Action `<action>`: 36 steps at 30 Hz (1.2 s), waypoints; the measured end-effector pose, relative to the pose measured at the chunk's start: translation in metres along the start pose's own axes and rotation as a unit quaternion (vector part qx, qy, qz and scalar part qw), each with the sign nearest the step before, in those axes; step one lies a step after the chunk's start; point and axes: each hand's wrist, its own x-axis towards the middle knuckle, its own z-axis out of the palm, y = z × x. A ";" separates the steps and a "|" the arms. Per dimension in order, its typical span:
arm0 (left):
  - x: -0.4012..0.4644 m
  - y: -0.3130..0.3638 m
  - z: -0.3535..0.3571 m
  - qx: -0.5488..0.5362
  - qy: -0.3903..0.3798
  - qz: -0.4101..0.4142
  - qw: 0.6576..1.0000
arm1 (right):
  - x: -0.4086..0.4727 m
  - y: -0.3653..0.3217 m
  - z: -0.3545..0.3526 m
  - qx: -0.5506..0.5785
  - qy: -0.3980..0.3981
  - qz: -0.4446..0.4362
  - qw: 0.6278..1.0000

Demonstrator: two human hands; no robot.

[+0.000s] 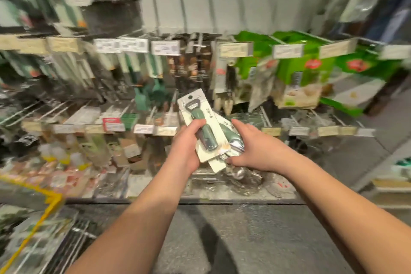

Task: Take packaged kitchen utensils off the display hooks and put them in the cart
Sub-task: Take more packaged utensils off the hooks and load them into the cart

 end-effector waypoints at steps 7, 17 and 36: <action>-0.006 -0.048 0.137 0.046 -0.091 -0.022 0.994 | -0.063 0.109 -0.069 -0.016 0.042 0.061 0.997; -0.002 -0.046 0.256 0.096 -0.172 -0.036 0.980 | -0.090 0.190 -0.152 -0.041 0.081 0.098 0.991; 0.099 0.075 0.346 0.098 -0.197 0.106 0.970 | 0.048 0.241 -0.261 0.012 0.256 0.083 0.963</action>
